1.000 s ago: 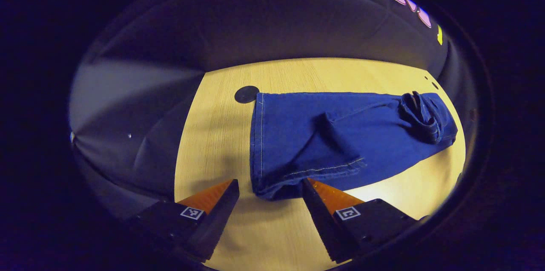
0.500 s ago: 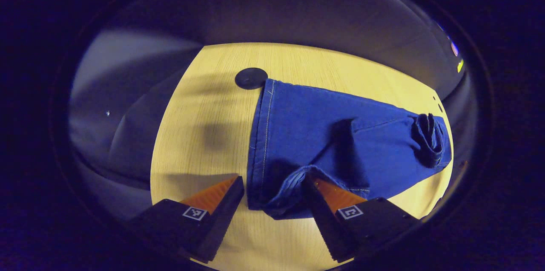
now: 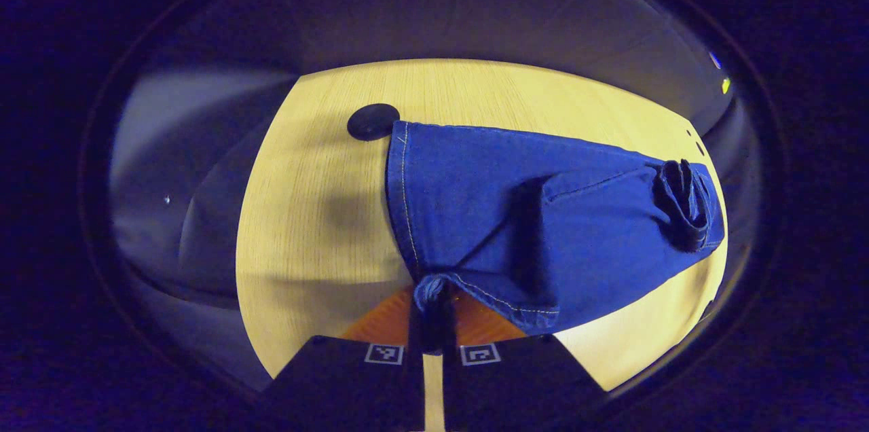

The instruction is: Grasp the waist and the cuffs of the jeans and fold them to make the two legs overlap; first hold the waist and fold one-third of the jeans toward the cuffs, then hold the cuffs and fold the remaining one-third in the same direction to finish folding.

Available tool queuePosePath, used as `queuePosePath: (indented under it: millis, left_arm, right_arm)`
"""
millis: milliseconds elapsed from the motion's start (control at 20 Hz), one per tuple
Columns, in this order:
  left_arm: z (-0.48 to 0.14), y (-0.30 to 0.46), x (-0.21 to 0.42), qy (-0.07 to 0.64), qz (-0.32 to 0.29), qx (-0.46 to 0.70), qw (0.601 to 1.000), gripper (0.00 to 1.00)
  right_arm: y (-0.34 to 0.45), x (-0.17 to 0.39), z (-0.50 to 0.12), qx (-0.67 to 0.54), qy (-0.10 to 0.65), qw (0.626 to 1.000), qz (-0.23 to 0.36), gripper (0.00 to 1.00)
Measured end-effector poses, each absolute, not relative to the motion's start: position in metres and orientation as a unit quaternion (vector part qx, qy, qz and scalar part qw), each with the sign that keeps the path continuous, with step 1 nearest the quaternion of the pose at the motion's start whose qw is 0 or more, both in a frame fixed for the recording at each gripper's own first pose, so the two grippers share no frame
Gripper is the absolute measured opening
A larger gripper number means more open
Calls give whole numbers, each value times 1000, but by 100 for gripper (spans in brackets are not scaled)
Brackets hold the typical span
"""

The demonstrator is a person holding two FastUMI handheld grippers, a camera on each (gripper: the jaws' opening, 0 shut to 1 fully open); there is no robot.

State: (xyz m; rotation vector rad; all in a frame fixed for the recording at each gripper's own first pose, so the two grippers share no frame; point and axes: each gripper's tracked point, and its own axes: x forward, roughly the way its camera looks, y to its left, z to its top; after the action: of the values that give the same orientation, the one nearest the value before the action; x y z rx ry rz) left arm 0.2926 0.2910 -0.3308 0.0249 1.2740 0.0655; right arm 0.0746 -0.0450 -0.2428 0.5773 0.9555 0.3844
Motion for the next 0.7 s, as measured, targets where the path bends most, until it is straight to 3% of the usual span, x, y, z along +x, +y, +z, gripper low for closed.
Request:
queuePosePath:
  millis: [150, 350, 550, 700]
  left_arm:
    - [-309, 268, 290, 594, 16, -18, 804, 9]
    - [-223, 190, 316, 537, -47, -124, 833, 9]
    - [-143, 89, 319, 532, -121, -195, 815, 9]
    - [-118, 6, 333, 525, -170, -200, 810, 8]
  right_arm:
    - [-40, 78, -239, 284, 446, 829, 182, 93]
    - [-49, 87, -224, 305, 429, 831, 177, 93]
    - [-68, 92, -214, 314, 418, 835, 169, 93]
    - [-87, 95, -202, 318, 401, 843, 164, 93]
